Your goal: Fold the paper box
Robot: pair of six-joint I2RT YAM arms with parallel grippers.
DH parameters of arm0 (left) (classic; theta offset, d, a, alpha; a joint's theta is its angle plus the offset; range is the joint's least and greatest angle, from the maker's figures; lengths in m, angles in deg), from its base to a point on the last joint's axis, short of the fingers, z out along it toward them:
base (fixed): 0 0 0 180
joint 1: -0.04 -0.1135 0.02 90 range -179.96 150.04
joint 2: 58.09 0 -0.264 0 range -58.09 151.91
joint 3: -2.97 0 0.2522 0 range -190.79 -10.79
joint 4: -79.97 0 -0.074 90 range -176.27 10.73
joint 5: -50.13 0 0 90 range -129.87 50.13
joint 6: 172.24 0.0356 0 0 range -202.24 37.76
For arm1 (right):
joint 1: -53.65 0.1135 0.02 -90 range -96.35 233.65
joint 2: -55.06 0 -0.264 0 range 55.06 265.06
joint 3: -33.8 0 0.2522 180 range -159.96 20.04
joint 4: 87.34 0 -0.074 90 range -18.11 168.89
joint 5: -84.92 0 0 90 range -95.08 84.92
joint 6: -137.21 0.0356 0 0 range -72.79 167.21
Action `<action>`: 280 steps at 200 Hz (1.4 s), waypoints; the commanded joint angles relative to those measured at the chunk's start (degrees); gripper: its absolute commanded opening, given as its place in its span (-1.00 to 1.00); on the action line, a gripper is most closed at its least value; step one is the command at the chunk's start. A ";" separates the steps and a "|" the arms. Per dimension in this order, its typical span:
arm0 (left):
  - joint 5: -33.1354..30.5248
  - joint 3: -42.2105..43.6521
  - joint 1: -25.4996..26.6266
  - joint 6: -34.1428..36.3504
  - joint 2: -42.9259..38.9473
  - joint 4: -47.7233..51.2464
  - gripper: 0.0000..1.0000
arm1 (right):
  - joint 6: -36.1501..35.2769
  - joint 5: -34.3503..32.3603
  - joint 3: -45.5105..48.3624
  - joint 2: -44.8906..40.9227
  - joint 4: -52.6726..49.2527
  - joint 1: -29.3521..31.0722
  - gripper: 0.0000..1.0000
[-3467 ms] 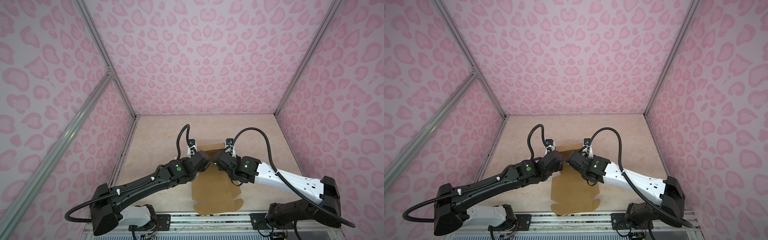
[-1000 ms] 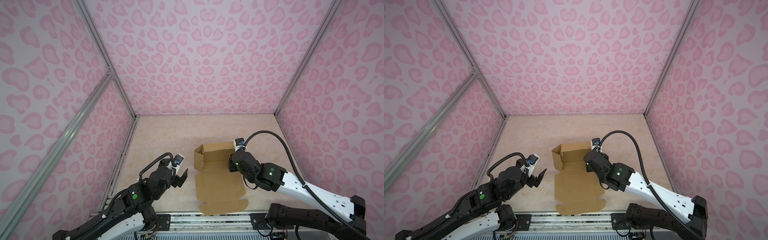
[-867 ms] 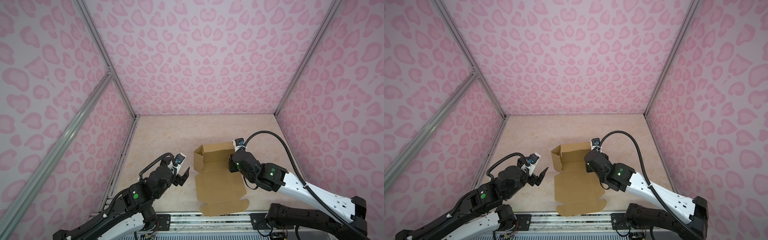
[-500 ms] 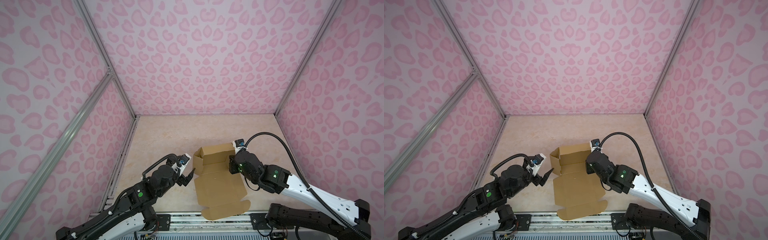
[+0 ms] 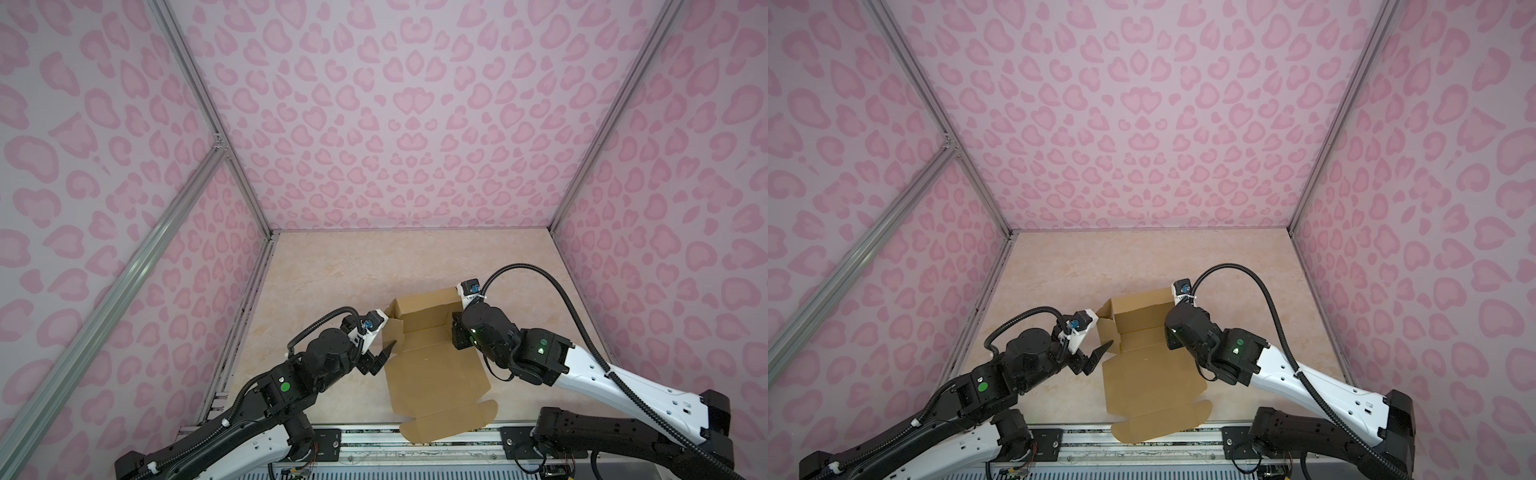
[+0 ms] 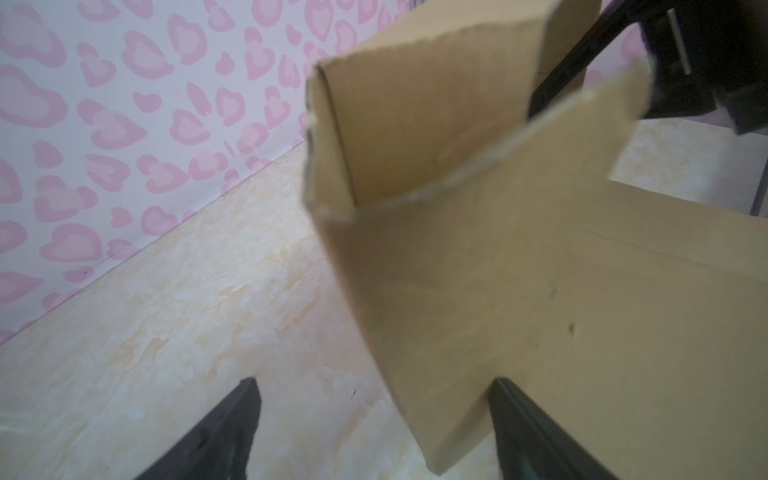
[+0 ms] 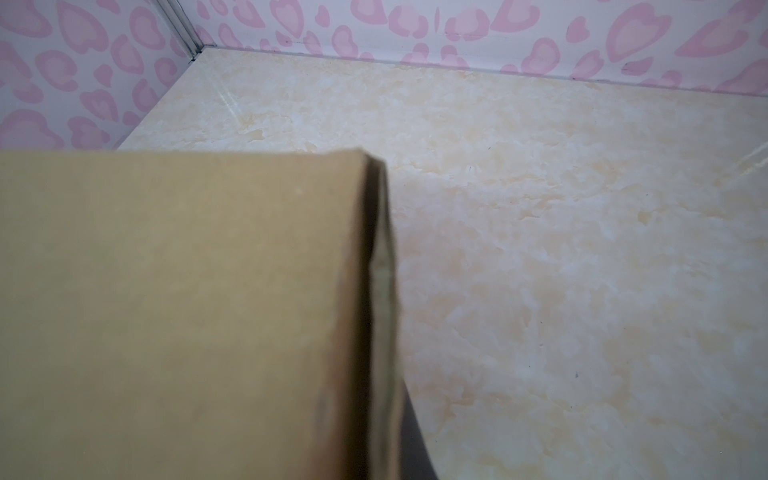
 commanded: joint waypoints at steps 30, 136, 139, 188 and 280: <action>2.46 -1.30 -0.58 -1.72 1.45 -2.24 0.69 | 1.58 -3.24 -1.36 1.68 -0.39 1.30 -1.00; 3.18 -4.27 -2.39 -6.04 5.00 -0.50 0.39 | 3.48 -7.82 -3.17 4.19 -3.35 4.04 -1.00; 3.35 -4.37 -2.39 -6.21 5.24 -0.35 0.37 | 3.61 -7.86 -3.24 4.22 -3.42 4.05 -1.00; 2.49 -5.86 -2.47 -7.65 7.43 1.24 0.13 | 4.36 -8.97 -4.24 5.22 -4.36 4.69 -1.00; 1.51 -8.85 -2.43 -11.55 10.84 3.19 -0.25 | 7.07 -10.69 -6.80 8.04 -6.70 6.55 -1.00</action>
